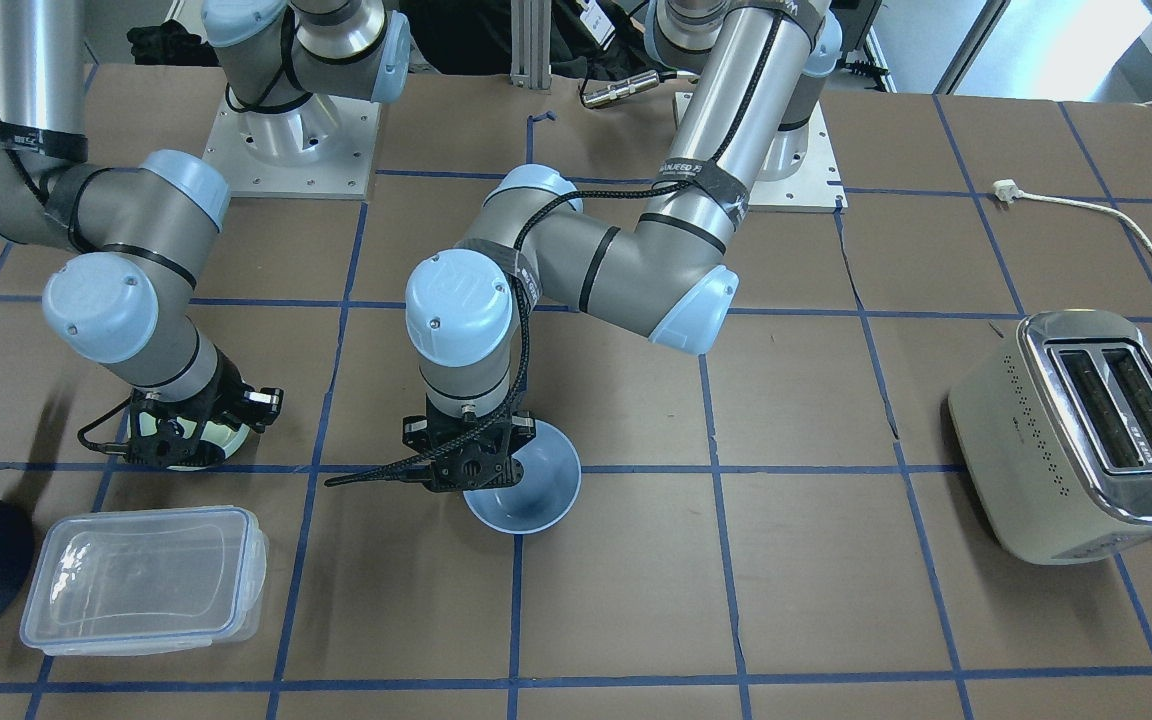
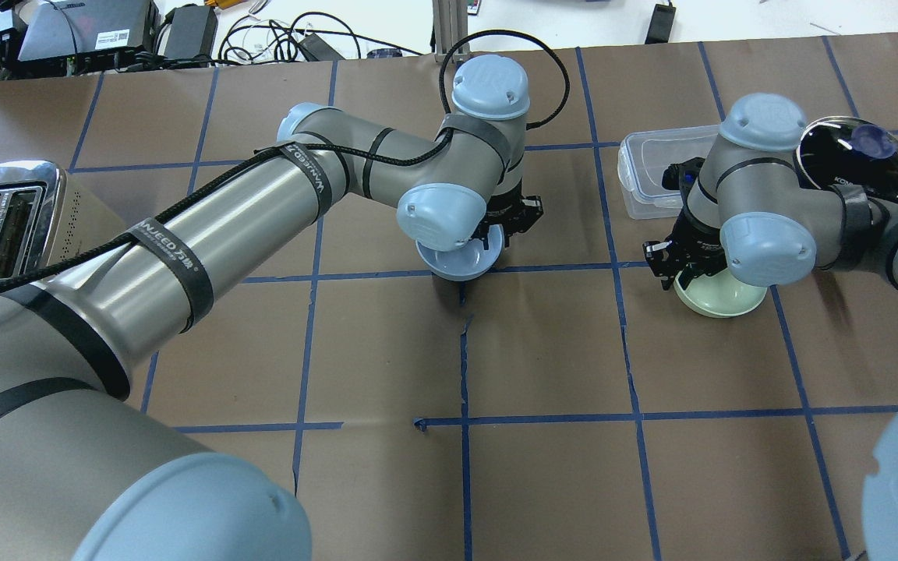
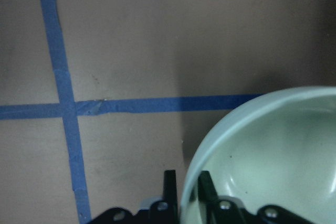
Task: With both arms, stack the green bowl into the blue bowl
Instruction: 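Lift the blue bowl with the left gripper and carry it toward the table center, then set down blue bowl, raise left gripper while right lifts green bowl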
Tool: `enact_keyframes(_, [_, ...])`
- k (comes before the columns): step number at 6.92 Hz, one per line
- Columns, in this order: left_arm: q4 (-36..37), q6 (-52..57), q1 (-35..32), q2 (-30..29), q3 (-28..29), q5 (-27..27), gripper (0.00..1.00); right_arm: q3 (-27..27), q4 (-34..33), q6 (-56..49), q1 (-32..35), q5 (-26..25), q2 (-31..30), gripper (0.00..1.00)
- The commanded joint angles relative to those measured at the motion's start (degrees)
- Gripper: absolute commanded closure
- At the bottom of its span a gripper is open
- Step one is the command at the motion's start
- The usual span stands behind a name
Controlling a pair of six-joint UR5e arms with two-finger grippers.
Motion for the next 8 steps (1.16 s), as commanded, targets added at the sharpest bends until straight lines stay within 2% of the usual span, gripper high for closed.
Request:
enact_keyframes(1, [-1.9,-0.2,0.1,4.8,1.1,0.5,0.0,-3.3,2.0,0.3,0.3,-0.2,-1.0,1.0])
enact_keyframes(3, [-15.5,4.8,2.8,11.8,3.9,2.5,0.0,-6.8,8.8,0.3,0.3,-0.3,-2.6,1.0])
enact_keyframes(4, [-21.7,6.7,4.7,16.4,4.7,2.5,0.0,-7.1,9.8,0.3,0.3,-0.4,-3.4,1.0])
enact_keyframes(6, [-31.1,14.7,10.8,24.0,3.3,1.7,0.0,-8.9,13.6,1.1,1.6,-0.2,-5.9,1.0])
enact_keyframes(7, [-34.8,14.9,12.3,26.6,2.3,2.5,0.0,-12.0,14.7,2.9,4.4,-0.3,-5.6,1.0])
enact_keyframes(8, [-36.5,15.1,13.8,28.2,-1.7,2.3,0.0,-15.9,16.9,8.2,8.1,-0.2,-4.6,1.0])
